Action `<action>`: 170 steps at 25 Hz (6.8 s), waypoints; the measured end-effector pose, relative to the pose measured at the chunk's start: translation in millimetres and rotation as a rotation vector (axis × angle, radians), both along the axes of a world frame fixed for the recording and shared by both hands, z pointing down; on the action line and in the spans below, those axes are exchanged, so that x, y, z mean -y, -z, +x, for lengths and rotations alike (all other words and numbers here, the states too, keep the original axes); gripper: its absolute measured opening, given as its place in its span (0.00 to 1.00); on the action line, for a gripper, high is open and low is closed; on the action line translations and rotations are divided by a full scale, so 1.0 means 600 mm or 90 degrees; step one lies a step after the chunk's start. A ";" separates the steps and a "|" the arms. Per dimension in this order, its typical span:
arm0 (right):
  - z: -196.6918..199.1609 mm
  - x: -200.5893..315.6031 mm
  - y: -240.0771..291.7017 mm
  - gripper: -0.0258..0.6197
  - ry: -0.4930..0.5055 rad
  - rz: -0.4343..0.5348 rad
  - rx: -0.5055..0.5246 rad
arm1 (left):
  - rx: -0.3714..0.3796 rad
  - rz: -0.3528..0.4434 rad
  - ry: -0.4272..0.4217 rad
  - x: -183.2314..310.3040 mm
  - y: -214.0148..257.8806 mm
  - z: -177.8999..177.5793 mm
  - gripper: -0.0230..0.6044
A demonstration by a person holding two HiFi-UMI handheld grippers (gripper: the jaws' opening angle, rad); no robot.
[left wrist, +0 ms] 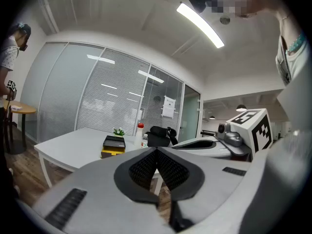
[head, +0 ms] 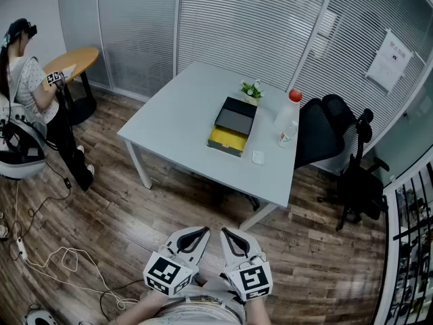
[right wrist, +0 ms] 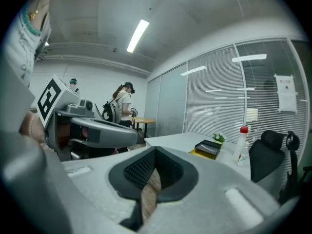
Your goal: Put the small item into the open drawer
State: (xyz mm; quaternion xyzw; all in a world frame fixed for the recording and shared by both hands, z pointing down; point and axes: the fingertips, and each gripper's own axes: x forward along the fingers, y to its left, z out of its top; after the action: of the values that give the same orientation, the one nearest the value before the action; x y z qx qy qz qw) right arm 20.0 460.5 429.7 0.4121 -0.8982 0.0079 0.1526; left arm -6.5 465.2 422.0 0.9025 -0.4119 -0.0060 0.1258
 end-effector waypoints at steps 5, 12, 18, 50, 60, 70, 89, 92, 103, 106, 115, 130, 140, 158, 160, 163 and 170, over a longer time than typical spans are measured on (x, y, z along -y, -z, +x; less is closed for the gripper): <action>-0.010 -0.005 0.006 0.04 0.008 0.013 0.028 | -0.003 0.001 0.000 -0.002 -0.002 -0.010 0.03; -0.005 -0.008 -0.012 0.04 0.009 0.006 0.029 | -0.002 -0.009 -0.017 -0.003 -0.010 -0.004 0.03; -0.005 0.008 -0.017 0.04 0.014 -0.004 0.025 | -0.002 -0.019 -0.024 0.011 -0.019 0.005 0.03; 0.041 0.417 0.022 0.04 0.026 0.000 0.028 | -0.008 -0.022 -0.023 0.412 0.011 0.060 0.03; 0.066 0.502 0.009 0.04 0.042 -0.011 0.030 | -0.004 -0.036 -0.014 0.496 0.005 0.086 0.03; 0.105 0.579 0.010 0.04 0.051 -0.008 0.031 | -0.004 -0.039 -0.010 0.571 0.006 0.125 0.03; 0.139 0.622 0.007 0.04 0.072 0.001 0.022 | -0.009 -0.052 0.008 0.621 -0.007 0.154 0.03; 0.140 0.629 0.004 0.04 0.055 -0.003 0.025 | -0.007 -0.060 0.000 0.631 -0.016 0.151 0.03; 0.128 0.701 -0.001 0.04 -0.014 -0.006 0.024 | -0.017 -0.057 -0.068 0.708 -0.015 0.141 0.03; 0.118 0.734 -0.004 0.04 -0.028 0.001 0.018 | -0.019 -0.058 -0.087 0.739 -0.015 0.129 0.03; 0.074 0.835 -0.002 0.04 -0.082 0.002 0.009 | -0.011 -0.058 -0.149 0.838 -0.014 0.083 0.03; 0.013 0.914 -0.033 0.04 -0.167 -0.012 0.009 | 0.009 -0.071 -0.247 0.916 -0.046 0.020 0.03; -0.002 0.910 -0.047 0.04 -0.197 -0.023 0.001 | -0.003 -0.071 -0.276 0.913 -0.054 0.000 0.03; 0.066 0.908 -0.024 0.04 -0.132 -0.017 -0.029 | -0.015 -0.092 -0.245 0.900 -0.035 0.075 0.03; 0.074 0.910 -0.022 0.04 -0.127 -0.016 -0.029 | -0.014 -0.095 -0.242 0.897 -0.035 0.086 0.03; 0.084 0.913 -0.019 0.04 -0.121 -0.013 -0.031 | -0.011 -0.096 -0.236 0.895 -0.035 0.096 0.03; 0.104 0.901 -0.027 0.04 -0.105 -0.013 -0.034 | -0.009 -0.090 -0.220 0.891 -0.039 0.117 0.03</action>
State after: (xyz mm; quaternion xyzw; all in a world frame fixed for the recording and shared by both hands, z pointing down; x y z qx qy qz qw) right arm 82.3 -80.1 445.8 0.4828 -0.8569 0.0184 0.1795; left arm 63.6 -69.4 445.2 0.9487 -0.2488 0.0382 0.1911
